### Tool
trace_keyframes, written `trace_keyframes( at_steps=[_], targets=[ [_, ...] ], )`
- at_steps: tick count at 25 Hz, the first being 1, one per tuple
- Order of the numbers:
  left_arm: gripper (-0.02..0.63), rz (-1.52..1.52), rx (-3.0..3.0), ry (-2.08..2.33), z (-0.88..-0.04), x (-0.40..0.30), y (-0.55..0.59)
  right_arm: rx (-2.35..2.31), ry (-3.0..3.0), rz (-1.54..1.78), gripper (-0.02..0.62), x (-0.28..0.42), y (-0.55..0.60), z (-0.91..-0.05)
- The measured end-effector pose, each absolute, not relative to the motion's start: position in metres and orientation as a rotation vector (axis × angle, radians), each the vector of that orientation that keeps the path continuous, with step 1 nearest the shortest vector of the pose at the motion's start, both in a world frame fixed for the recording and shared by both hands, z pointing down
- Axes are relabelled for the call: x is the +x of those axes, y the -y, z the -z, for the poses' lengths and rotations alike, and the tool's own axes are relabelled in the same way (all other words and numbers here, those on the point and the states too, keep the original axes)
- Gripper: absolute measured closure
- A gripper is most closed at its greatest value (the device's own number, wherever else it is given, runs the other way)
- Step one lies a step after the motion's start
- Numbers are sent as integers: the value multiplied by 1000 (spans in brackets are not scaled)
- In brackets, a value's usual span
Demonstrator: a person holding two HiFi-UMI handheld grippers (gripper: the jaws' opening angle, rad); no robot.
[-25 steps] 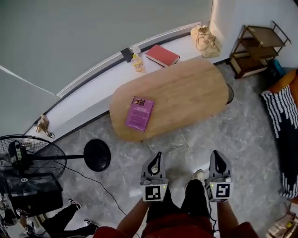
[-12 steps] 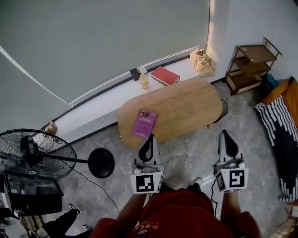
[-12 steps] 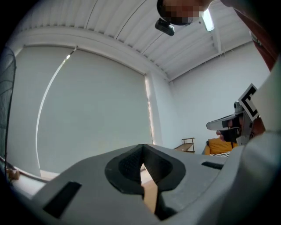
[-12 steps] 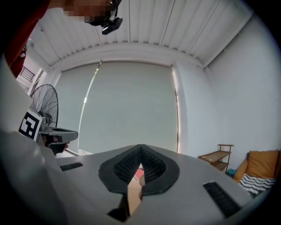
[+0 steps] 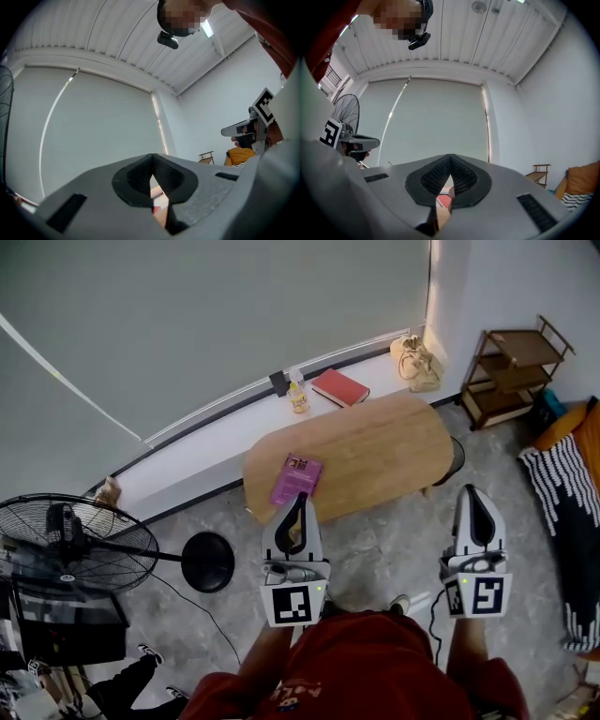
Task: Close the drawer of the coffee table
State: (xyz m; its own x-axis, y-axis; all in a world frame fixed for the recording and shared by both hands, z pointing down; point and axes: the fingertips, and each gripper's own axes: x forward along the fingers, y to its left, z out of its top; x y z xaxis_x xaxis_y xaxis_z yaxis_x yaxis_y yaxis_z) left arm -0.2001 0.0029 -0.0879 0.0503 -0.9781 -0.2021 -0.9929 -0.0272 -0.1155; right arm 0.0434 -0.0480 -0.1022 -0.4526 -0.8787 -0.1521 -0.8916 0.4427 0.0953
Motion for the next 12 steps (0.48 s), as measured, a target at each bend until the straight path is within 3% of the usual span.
trace_keyframes(
  at_steps=[12],
  targets=[
    [600, -101, -2140, -2002, 85, -188, -4, -1609, -2619, -261, 598, 46, 46, 98]
  ],
)
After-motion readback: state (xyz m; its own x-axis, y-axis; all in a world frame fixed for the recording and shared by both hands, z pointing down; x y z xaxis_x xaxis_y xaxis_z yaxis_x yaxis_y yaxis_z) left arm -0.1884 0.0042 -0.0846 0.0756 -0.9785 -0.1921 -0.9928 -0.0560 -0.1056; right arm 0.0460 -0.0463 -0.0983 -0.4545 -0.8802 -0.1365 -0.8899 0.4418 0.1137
